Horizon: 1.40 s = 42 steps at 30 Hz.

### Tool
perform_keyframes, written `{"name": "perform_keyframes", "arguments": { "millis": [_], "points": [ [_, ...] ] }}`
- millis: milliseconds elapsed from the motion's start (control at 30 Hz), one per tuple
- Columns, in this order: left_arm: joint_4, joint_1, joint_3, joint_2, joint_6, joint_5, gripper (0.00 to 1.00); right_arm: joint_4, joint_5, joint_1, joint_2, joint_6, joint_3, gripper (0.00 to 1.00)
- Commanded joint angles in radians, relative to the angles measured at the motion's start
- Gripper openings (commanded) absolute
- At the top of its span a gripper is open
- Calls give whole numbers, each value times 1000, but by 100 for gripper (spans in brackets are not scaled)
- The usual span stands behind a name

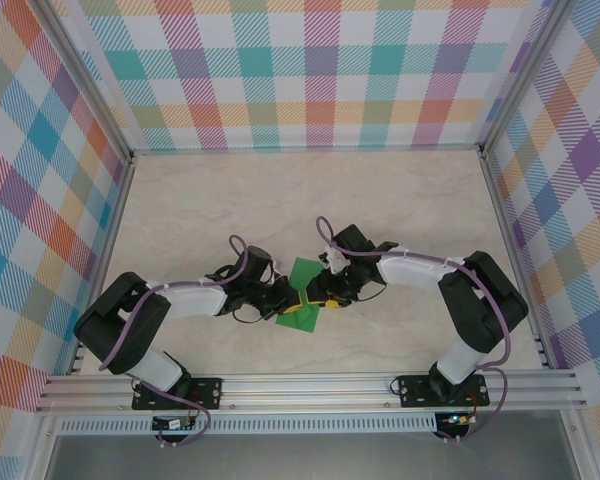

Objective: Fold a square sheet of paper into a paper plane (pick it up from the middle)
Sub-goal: Fold the triangle a second time at the center of the table.

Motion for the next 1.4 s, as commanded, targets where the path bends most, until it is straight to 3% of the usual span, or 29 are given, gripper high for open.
{"name": "perform_keyframes", "arguments": {
  "millis": [0,400,700,867,1033,1167,1367],
  "points": [
    [1,-14,15,-6,-10,-19,3,76,-95,2,22,12,-16,46],
    [-4,-15,17,-6,-10,-20,2,101,-100,11,95,-7,-27,40],
    [-7,-14,18,-6,-11,-23,2,145,-134,11,100,8,-46,20],
    [-9,-15,21,-12,-11,-20,2,104,-88,11,95,-12,-30,8],
    [-9,-16,29,-31,-4,-24,3,21,-3,10,91,-62,4,4],
    [-14,-25,26,-56,2,-74,10,-51,58,10,97,-115,45,4],
    [-115,-93,37,-106,38,-268,30,-111,109,8,112,-181,92,3]
  ]
}}
